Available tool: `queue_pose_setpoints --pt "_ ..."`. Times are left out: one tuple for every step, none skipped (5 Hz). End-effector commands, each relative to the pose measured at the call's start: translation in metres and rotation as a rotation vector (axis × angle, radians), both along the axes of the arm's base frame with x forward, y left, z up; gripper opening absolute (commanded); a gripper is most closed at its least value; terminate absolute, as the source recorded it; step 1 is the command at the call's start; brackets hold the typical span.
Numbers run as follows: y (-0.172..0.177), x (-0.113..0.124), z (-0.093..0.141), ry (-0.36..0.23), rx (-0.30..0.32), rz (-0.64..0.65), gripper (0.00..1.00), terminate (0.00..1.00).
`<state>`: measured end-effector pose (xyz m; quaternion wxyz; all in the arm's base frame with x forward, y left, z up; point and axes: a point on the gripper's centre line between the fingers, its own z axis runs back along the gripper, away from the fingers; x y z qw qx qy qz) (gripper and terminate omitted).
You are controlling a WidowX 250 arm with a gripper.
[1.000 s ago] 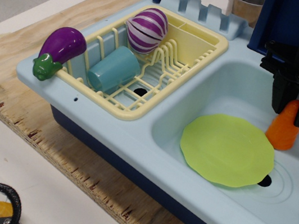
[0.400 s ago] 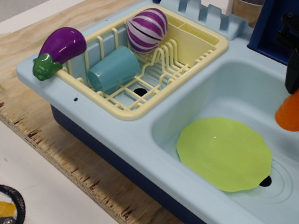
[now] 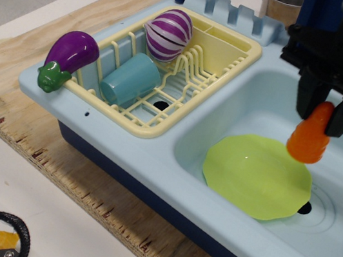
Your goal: Put carrot on plate
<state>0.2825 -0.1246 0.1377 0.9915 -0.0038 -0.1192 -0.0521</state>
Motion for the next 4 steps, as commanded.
queue_pose_setpoints --pt "0.009 -0.013 0.008 -0.009 -0.035 0.076 0.00 0.00" --pt "0.019 -0.018 0.007 0.000 -0.017 0.084 0.00 0.00" --pt "0.028 -0.015 0.000 0.005 -0.024 0.055 1.00 0.00" --pt "0.027 -0.010 -0.004 0.007 -0.066 0.042 1.00 0.00"
